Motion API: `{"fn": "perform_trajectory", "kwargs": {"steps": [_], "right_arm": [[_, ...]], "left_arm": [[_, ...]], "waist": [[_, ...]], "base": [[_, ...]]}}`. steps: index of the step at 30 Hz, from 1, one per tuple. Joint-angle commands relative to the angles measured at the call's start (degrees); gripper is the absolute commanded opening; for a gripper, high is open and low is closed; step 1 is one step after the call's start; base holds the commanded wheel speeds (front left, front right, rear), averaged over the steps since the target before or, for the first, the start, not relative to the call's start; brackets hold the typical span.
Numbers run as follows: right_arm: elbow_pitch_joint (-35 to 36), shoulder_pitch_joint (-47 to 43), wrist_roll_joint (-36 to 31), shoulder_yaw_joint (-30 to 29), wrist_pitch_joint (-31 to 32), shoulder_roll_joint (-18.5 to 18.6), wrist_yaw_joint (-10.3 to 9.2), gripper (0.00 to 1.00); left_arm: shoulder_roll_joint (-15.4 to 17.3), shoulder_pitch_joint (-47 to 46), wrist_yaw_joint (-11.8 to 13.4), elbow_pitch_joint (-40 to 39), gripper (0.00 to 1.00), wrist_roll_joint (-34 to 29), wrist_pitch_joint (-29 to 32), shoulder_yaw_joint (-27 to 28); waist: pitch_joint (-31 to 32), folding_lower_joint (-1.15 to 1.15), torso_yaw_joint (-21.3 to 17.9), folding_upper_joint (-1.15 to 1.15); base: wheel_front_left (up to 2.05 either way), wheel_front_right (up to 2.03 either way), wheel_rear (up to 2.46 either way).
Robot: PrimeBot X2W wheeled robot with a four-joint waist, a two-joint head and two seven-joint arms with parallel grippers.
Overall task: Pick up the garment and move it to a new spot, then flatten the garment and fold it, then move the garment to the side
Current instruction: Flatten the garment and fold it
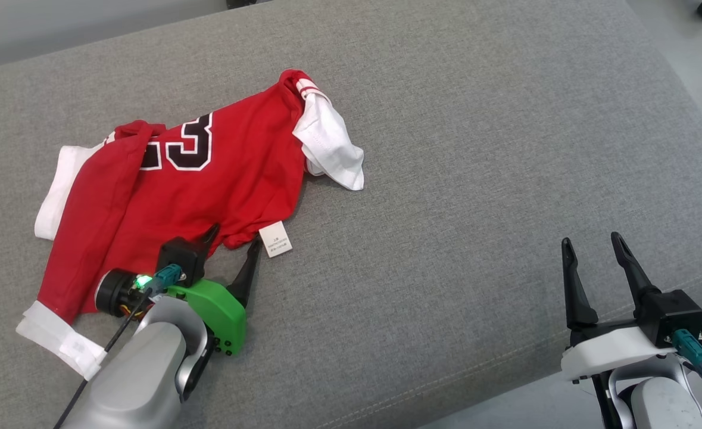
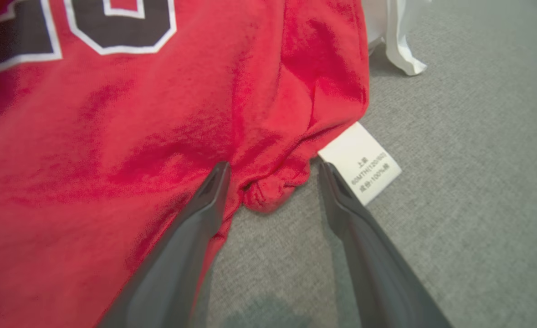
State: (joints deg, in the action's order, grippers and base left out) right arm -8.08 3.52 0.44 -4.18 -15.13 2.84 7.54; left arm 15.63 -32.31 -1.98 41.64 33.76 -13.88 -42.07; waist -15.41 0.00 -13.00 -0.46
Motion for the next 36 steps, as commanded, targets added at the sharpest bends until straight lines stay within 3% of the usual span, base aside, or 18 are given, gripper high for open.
{"fn": "perform_trajectory", "kwargs": {"steps": [1,3,4,6,15,21,30,36], "right_arm": [[-0.01,0.49,0.39,0.18,-0.04,0.09,-0.10,1.00],[-0.04,0.55,0.33,0.33,-0.04,0.10,-0.10,1.00],[-0.07,0.58,0.30,0.39,-0.04,0.10,-0.10,1.00],[-0.14,0.52,0.24,0.46,-0.04,0.09,-0.10,1.00],[-0.53,-1.03,0.46,-0.14,-0.04,0.09,-0.10,1.00],[-0.61,-2.99,0.36,-1.06,-0.04,0.11,-0.10,1.00],[-0.78,-5.24,0.76,-1.72,-0.04,0.08,-0.10,1.00],[-1.21,-5.41,0.41,-1.48,-0.04,0.11,-0.10,1.00]], "left_arm": [[0.98,-1.06,0.27,1.15,1.00,-1.00,-0.33,-0.18],[1.07,-1.44,-0.04,2.34,0.97,-1.50,-0.43,-0.51],[1.16,-1.67,-0.22,2.96,0.58,-1.80,-0.50,-0.75],[0.98,-1.96,-0.56,3.97,0.00,-2.01,-0.66,-1.10],[0.60,-1.78,-1.64,1.43,0.00,-2.20,-1.39,0.04],[3.88,3.76,-1.32,-8.03,0.00,-1.41,-1.28,2.27],[14.55,19.56,4.62,-21.92,0.00,0.82,1.00,4.63],[15.35,26.58,7.83,-24.32,0.00,2.90,1.65,5.10]], "waist": [[-0.02,0.00,-0.07,0.46],[0.01,0.00,-0.14,0.46],[0.04,0.00,-0.19,0.46],[0.21,0.00,-0.30,0.46],[1.65,0.00,0.23,0.46],[4.18,0.00,1.40,0.46],[6.44,0.00,4.52,0.46],[6.59,0.00,7.16,0.46]], "base": [[0.00,0.00,0.00],[0.00,0.00,0.00],[0.00,0.00,0.00],[0.00,0.00,0.00],[0.00,0.00,0.00],[0.00,0.00,0.00],[0.00,0.00,0.00],[0.00,0.00,0.00]]}}
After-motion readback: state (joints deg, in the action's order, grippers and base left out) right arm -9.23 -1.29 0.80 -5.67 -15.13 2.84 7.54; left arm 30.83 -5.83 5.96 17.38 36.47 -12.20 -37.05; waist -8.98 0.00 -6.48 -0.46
